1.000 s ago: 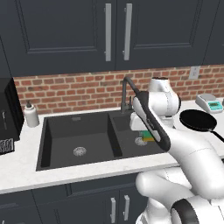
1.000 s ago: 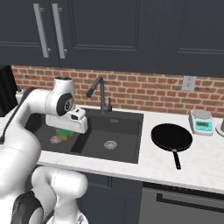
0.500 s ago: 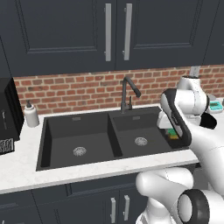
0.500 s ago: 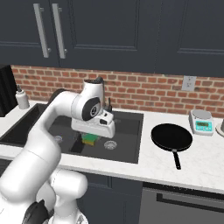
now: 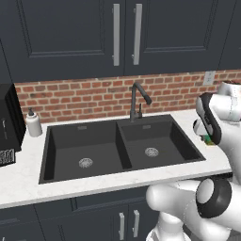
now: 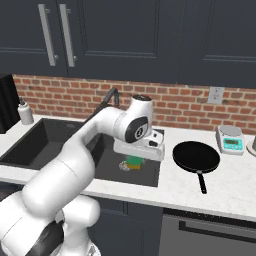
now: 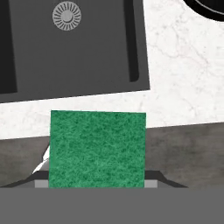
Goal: Pick the pan and sponge and place them into the sink. Then turn on the water.
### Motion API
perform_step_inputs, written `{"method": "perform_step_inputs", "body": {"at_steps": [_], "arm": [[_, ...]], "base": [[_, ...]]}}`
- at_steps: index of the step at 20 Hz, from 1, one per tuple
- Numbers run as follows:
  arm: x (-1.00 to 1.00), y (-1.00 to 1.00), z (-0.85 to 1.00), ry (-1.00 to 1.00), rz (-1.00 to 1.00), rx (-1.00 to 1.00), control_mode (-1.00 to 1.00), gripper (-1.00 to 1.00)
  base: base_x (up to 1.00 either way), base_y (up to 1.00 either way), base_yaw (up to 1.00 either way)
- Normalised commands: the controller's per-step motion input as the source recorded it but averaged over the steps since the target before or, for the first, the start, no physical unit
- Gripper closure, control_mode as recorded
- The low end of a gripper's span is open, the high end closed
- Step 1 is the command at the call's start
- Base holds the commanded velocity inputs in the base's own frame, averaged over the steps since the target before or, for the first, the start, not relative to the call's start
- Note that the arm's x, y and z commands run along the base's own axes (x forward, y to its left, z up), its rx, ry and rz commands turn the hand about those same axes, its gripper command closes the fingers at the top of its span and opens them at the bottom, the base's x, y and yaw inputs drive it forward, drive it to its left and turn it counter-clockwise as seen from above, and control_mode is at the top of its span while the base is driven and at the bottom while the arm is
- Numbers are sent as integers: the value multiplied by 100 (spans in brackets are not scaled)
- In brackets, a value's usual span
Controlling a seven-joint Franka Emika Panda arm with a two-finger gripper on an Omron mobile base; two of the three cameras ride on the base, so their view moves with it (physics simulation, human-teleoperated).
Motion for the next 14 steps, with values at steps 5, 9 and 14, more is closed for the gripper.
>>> {"method": "perform_step_inputs", "body": {"at_steps": [5,9,14], "arm": [[38,-85,0,-1,0,0,-100,100],[50,-74,0,-2,0,0,-100,100],[40,-65,-1,-10,4,0,-100,100]], "base": [[0,0,0],[0,0,0],[0,0,0]]}}
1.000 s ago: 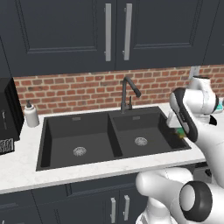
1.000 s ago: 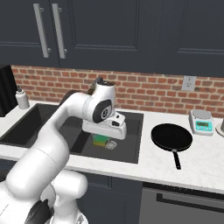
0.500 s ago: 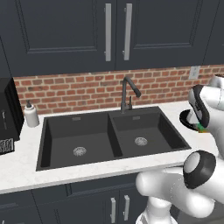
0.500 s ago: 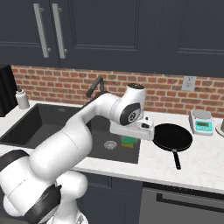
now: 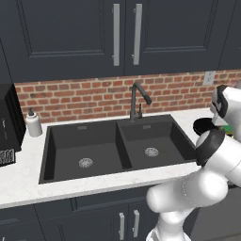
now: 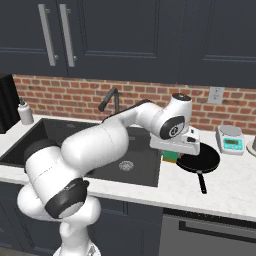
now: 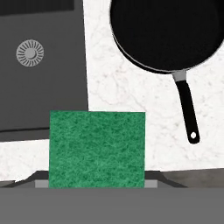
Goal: Pick the pan and sponge and place them into the sink. Then turn on the water.
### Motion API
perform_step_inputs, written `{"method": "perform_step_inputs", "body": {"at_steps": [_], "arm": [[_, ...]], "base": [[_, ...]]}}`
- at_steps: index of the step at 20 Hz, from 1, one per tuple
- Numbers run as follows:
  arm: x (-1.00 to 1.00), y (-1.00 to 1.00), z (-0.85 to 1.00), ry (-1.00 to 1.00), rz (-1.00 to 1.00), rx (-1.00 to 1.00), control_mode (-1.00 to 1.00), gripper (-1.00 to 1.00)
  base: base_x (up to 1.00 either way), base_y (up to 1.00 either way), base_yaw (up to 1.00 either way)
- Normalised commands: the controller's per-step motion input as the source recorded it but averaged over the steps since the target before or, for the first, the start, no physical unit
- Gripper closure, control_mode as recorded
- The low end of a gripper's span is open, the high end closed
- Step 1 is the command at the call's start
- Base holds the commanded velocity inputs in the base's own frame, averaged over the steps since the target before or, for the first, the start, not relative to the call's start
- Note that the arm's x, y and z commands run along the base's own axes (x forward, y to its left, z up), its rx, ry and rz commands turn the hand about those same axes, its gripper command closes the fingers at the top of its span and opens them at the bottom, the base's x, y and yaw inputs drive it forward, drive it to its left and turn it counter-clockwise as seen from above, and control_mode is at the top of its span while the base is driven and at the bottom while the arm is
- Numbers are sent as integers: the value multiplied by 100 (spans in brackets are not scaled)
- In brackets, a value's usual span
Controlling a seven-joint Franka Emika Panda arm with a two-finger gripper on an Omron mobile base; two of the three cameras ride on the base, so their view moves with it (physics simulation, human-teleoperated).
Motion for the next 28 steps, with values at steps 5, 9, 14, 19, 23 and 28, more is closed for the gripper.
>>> {"method": "perform_step_inputs", "body": {"at_steps": [5,9,14,19,23,28], "arm": [[42,-57,-1,-6,1,4,-100,100],[36,-34,-7,-13,0,6,-100,100],[5,-16,-19,-20,1,6,-100,100],[3,-21,-16,-17,1,0,-100,100],[11,-3,-3,-6,0,0,-100,100],[11,0,-1,0,0,-1,-100,100]], "base": [[0,0,0],[0,0,0],[0,0,0],[0,0,0],[0,0,0],[0,0,0]]}}
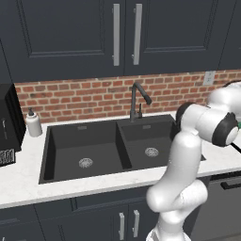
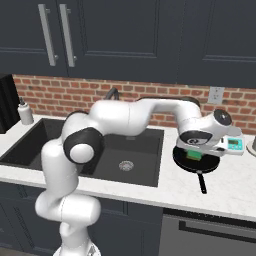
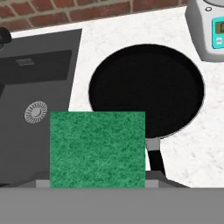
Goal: Pick the pan and sponge and place them into the sink. Then turn on the water.
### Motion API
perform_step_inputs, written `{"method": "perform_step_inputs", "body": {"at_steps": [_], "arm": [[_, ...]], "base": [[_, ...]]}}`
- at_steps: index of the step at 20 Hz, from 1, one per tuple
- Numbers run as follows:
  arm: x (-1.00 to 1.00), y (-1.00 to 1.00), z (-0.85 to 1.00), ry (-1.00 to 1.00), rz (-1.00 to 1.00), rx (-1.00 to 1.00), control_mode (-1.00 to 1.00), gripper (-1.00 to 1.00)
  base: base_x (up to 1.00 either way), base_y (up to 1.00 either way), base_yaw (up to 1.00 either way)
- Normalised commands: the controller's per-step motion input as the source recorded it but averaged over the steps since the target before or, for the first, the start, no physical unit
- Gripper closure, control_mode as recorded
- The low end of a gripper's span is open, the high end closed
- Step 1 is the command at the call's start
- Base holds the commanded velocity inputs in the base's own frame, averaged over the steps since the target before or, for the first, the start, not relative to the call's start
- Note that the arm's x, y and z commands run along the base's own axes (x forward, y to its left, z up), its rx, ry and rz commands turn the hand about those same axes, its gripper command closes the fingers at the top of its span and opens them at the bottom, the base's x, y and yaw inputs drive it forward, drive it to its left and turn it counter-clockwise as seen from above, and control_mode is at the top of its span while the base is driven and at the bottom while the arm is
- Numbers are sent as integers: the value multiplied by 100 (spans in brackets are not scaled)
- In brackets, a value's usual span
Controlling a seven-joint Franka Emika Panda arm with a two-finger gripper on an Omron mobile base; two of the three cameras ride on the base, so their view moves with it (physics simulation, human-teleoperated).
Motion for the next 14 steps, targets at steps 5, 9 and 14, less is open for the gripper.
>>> {"method": "perform_step_inputs", "body": {"at_steps": [5,9,14], "arm": [[3,0,-20,0,0,-1,-100,100],[2,0,-47,0,0,0,-100,100],[21,0,-22,-1,0,0,-100,100]], "base": [[0,0,0],[0,0,0],[0,0,0]]}}
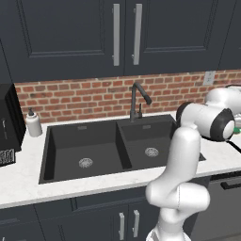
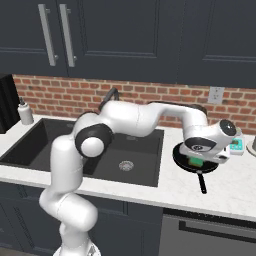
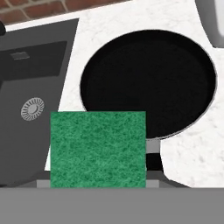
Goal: Pick the pan and sponge and place them into the sink. Then turn on the water.
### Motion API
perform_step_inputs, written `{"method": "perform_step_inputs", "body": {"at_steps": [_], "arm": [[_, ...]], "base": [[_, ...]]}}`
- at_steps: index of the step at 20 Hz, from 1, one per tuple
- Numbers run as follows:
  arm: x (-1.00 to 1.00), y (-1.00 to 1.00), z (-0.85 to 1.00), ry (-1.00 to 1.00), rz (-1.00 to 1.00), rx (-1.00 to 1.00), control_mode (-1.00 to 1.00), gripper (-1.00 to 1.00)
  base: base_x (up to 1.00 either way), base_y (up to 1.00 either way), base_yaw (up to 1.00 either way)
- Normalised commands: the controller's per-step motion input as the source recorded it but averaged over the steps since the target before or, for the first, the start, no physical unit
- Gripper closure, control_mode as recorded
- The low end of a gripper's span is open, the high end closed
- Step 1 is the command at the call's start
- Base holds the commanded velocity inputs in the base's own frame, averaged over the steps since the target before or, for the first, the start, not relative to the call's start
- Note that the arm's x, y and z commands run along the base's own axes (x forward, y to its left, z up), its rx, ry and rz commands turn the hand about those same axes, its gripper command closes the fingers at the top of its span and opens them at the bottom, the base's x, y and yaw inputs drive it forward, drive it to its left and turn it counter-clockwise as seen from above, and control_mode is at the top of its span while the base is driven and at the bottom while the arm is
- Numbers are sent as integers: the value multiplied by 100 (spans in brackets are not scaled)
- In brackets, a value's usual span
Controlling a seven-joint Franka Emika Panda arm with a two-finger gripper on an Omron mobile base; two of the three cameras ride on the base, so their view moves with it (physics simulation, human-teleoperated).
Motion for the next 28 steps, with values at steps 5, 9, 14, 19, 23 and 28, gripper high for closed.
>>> {"method": "perform_step_inputs", "body": {"at_steps": [5,9,14,19,23,28], "arm": [[30,0,-2,-2,0,0,-100,100],[34,3,0,0,0,-1,-100,100],[15,8,-39,0,0,-1,-100,100],[27,6,-23,0,0,-1,-100,100],[25,2,-16,0,0,-2,-100,100],[24,0,-10,0,0,-3,-100,100]], "base": [[0,0,0],[0,0,0],[0,0,0],[0,0,0],[0,0,0],[0,0,0]]}}
